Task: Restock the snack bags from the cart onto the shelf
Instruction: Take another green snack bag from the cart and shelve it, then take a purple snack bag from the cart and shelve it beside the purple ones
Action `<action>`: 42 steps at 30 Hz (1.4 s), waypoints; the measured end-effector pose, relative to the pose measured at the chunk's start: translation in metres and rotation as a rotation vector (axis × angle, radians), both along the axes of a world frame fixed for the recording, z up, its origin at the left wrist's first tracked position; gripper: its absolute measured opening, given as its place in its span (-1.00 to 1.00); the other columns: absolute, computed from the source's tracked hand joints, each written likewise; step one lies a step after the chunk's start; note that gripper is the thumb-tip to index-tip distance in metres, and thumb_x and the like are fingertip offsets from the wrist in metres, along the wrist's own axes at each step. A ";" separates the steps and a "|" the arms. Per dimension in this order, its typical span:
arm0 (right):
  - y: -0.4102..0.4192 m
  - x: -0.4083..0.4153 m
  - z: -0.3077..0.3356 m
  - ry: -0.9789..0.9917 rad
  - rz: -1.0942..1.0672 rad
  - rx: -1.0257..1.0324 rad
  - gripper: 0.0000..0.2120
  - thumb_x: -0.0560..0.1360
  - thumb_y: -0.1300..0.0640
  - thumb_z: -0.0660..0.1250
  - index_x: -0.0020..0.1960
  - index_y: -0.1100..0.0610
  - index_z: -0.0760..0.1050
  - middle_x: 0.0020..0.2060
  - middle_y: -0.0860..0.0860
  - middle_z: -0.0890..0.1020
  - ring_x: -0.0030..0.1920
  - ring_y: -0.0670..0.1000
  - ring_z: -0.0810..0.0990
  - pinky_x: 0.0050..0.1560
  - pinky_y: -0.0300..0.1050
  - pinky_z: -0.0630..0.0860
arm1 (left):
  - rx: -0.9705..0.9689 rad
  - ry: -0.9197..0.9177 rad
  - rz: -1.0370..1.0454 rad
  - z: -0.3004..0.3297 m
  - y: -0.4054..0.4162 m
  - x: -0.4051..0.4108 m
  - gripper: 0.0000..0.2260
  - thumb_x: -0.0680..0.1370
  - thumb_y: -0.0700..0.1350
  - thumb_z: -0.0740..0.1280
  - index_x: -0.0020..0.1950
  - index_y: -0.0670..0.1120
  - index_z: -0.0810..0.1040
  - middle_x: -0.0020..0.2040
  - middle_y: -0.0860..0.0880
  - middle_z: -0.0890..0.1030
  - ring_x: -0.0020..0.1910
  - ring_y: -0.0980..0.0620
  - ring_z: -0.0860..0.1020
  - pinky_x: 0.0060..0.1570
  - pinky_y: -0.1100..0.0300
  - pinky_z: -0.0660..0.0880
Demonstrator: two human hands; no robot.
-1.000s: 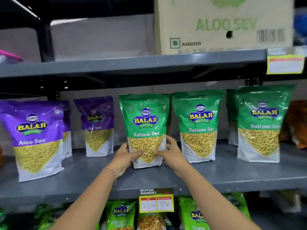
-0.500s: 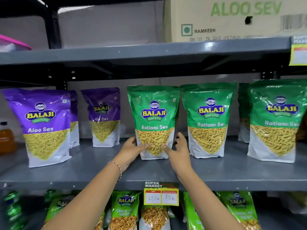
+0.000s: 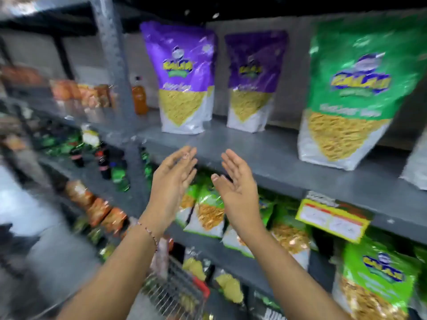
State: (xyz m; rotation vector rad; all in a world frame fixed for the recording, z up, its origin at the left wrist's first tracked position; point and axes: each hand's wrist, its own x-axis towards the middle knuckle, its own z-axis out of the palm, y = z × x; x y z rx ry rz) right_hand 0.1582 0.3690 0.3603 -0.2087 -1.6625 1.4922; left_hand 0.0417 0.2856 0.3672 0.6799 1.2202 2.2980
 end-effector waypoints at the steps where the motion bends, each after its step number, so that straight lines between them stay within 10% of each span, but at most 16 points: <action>1: -0.002 -0.009 -0.009 -0.030 0.030 0.008 -0.49 0.51 0.45 0.29 0.34 0.04 0.32 0.32 -0.02 0.47 0.30 -0.17 0.46 0.27 -0.29 0.45 | -0.047 -0.029 0.051 -0.013 -0.010 -0.009 -0.83 0.58 -0.15 0.28 0.15 -0.03 0.57 0.17 0.02 0.66 0.17 0.04 0.62 0.18 0.17 0.52; 7: -0.086 -0.095 -0.153 -0.502 0.343 -0.014 -0.46 0.45 0.45 0.35 0.40 0.26 0.34 0.35 0.12 0.47 0.37 0.06 0.44 0.27 -0.18 0.40 | -0.614 -0.106 0.497 -0.173 -0.165 -0.057 -0.81 0.57 -0.23 0.30 0.17 -0.18 0.55 -0.06 -0.06 0.60 -0.08 0.06 0.54 0.01 0.23 0.46; 10: -0.132 -0.113 -0.238 -0.767 0.470 0.070 -0.46 0.44 0.42 0.37 0.39 0.25 0.35 0.34 0.15 0.49 0.28 0.11 0.51 0.16 -0.28 0.39 | -0.917 -0.169 0.576 -0.251 -0.252 -0.052 -0.91 0.57 -0.28 0.29 0.02 -0.28 0.54 -0.20 -0.17 0.50 -0.38 0.26 0.48 -0.38 0.42 0.41; 14: -0.178 -0.122 -0.327 -1.063 0.692 0.195 -0.45 0.45 0.38 0.39 0.40 0.18 0.36 0.40 0.18 0.45 0.09 0.04 0.53 -0.09 -0.21 0.45 | -1.225 -0.252 0.505 -0.330 -0.336 -0.029 -0.71 0.58 -0.34 0.24 -0.35 -0.29 0.46 -0.47 -0.16 0.32 -0.40 0.23 0.38 -0.31 0.21 0.24; 19: -0.217 -0.140 -0.391 -1.260 0.893 0.380 -0.41 0.46 0.39 0.30 0.47 0.16 0.29 0.38 0.26 0.46 0.01 0.16 0.60 -0.11 -0.07 0.48 | -1.494 -0.413 0.078 -0.410 -0.378 0.010 -0.76 0.56 -0.46 0.14 0.18 -0.34 0.45 -0.21 0.00 0.49 -0.29 0.32 0.56 -0.29 0.48 0.36; 23: -0.237 -0.171 -0.415 -1.261 0.951 0.481 -0.35 0.47 0.28 0.38 0.51 0.09 0.25 0.46 0.21 0.37 0.36 0.24 0.46 0.07 -0.04 0.50 | -1.655 -0.300 -0.152 -0.460 -0.377 0.034 -0.29 0.46 -0.29 0.41 0.53 -0.19 0.15 0.45 -0.22 0.40 0.40 -0.10 0.43 0.28 0.23 0.38; 27: -0.248 -0.210 -0.430 -1.232 1.070 0.457 -0.32 0.49 0.46 0.23 0.48 -0.08 0.29 0.54 0.17 0.23 0.34 0.18 0.44 -0.14 -0.34 0.51 | -1.505 -0.324 -0.095 -0.488 -0.356 0.043 -0.01 0.39 -0.12 0.52 0.57 -0.12 -0.13 0.46 -0.23 0.37 0.31 -0.17 0.49 0.24 0.14 0.46; 30: -0.253 -0.229 -0.432 -1.225 1.166 0.633 -0.41 0.50 0.42 0.30 0.45 0.01 0.39 0.51 0.10 0.30 0.46 0.13 0.33 0.34 -0.18 0.34 | -1.286 -0.406 0.119 -0.493 -0.344 0.048 -0.26 0.52 -0.08 0.38 0.54 -0.09 -0.01 0.22 -0.16 0.52 -0.07 0.01 0.56 -0.08 0.26 0.51; 35: -0.240 -0.235 -0.430 -1.258 1.118 0.626 -0.62 0.35 0.19 0.55 0.15 0.08 0.62 0.25 0.09 0.56 0.28 0.14 0.50 0.31 0.03 0.44 | -1.231 -0.465 0.449 -0.497 -0.344 0.057 -0.82 0.54 -0.01 0.23 0.09 0.22 0.34 -0.37 0.09 0.47 -0.46 0.16 0.39 -0.45 0.24 0.33; 39: -0.218 -0.214 -0.419 -1.200 1.047 0.400 -0.77 0.30 0.19 0.58 -0.29 -0.08 0.59 -0.06 0.03 0.67 -0.02 0.00 0.58 0.15 -0.06 0.49 | -1.241 -0.503 0.676 -0.486 -0.351 0.036 -0.80 0.58 -0.26 0.21 0.14 -0.10 0.54 -0.12 -0.18 0.63 -0.19 0.00 0.54 -0.24 0.16 0.40; 42: -0.200 -0.206 -0.386 -1.129 0.994 0.213 -0.79 0.29 0.22 0.59 -0.21 -0.04 0.65 -0.13 -0.03 0.70 -0.10 -0.12 0.61 0.01 -0.20 0.47 | -1.190 -0.433 0.792 -0.459 -0.350 0.008 -0.79 0.62 -0.11 0.21 0.04 -0.23 0.56 -0.11 -0.12 0.62 -0.17 0.01 0.52 -0.27 0.40 0.37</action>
